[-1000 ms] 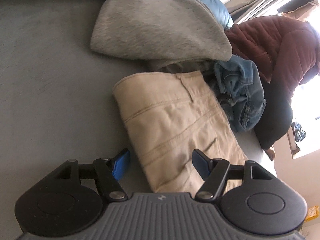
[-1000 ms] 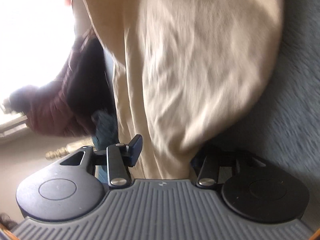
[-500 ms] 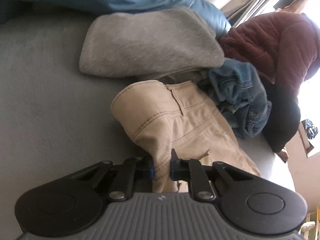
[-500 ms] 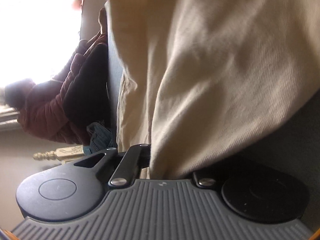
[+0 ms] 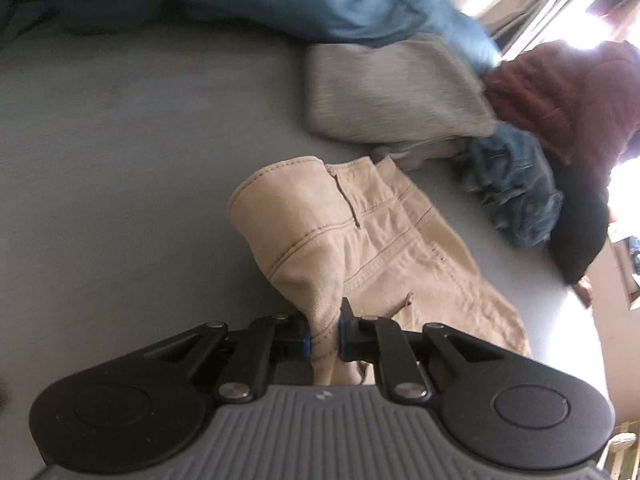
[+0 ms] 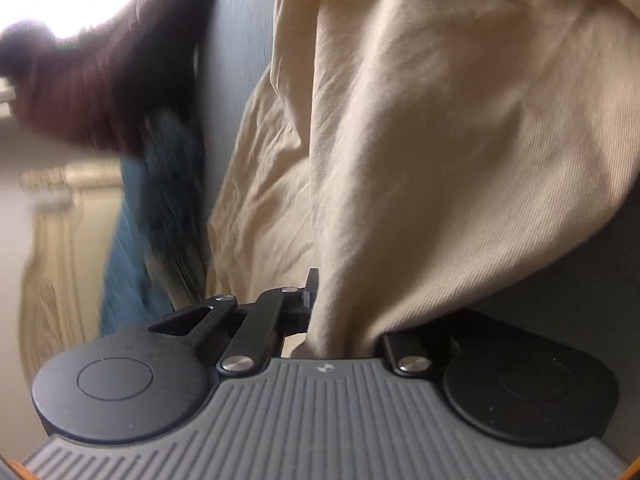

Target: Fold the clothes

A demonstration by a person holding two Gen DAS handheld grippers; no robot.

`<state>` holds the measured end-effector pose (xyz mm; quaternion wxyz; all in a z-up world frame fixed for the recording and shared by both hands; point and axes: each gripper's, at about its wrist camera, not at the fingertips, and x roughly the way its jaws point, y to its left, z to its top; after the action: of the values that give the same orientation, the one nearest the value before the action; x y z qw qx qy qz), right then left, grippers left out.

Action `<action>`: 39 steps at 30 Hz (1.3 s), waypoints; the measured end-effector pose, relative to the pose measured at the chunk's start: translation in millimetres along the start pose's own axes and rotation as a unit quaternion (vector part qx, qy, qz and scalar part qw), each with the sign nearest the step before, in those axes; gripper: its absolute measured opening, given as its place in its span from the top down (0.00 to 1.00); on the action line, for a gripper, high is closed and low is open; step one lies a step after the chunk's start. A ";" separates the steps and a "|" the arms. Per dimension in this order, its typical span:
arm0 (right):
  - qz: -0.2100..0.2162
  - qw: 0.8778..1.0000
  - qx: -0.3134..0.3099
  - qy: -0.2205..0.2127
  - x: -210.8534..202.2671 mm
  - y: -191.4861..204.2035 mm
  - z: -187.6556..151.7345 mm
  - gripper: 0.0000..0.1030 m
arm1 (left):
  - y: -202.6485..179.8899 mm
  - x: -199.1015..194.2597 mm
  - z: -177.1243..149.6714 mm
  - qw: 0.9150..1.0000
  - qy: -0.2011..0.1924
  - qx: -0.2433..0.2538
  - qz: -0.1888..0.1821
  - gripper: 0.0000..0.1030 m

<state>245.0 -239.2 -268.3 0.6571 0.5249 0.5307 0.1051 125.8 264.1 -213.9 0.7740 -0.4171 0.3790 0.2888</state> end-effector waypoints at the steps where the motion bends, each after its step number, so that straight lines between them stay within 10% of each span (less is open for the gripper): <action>1: -0.009 1.000 -0.007 0.022 -7.8 -5.4 -10.3 0.96 | 10.7 -8.5 -4.4 1.000 0.006 0.000 0.011 0.88; 9: -0.046 0.993 -0.022 0.109 -12.4 -42.0 -50.3 0.96 | 54.9 -26.1 -22.4 0.999 -0.002 0.017 0.039 0.88; 19: 0.012 0.990 -0.092 0.105 -5.0 -58.9 -51.0 0.90 | 92.2 -23.9 -43.9 0.997 -0.054 0.024 -0.049 0.85; 24: 0.062 0.994 -0.060 0.074 -7.1 -67.7 -59.2 0.77 | 106.6 -21.1 -47.2 0.995 -0.063 -0.003 -0.082 0.79; 29: 0.022 0.991 -0.114 0.068 -41.9 -52.4 -73.7 0.53 | 104.2 -18.4 -47.0 0.993 -0.068 -0.026 -0.093 0.64; 34: 0.023 0.957 -0.270 0.100 -74.3 21.9 -89.1 0.52 | 94.9 -21.4 -54.7 0.992 -0.086 -0.023 -0.085 0.53; 39: 0.083 0.866 -0.469 0.150 -21.0 144.0 -118.3 0.42 | 90.9 -24.2 -56.7 0.992 -0.091 -0.041 -0.074 0.50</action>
<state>201.1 -123.9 -127.0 0.7272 0.1750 0.4651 0.4735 23.6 256.0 -253.4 0.8066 -0.4474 0.2627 0.2833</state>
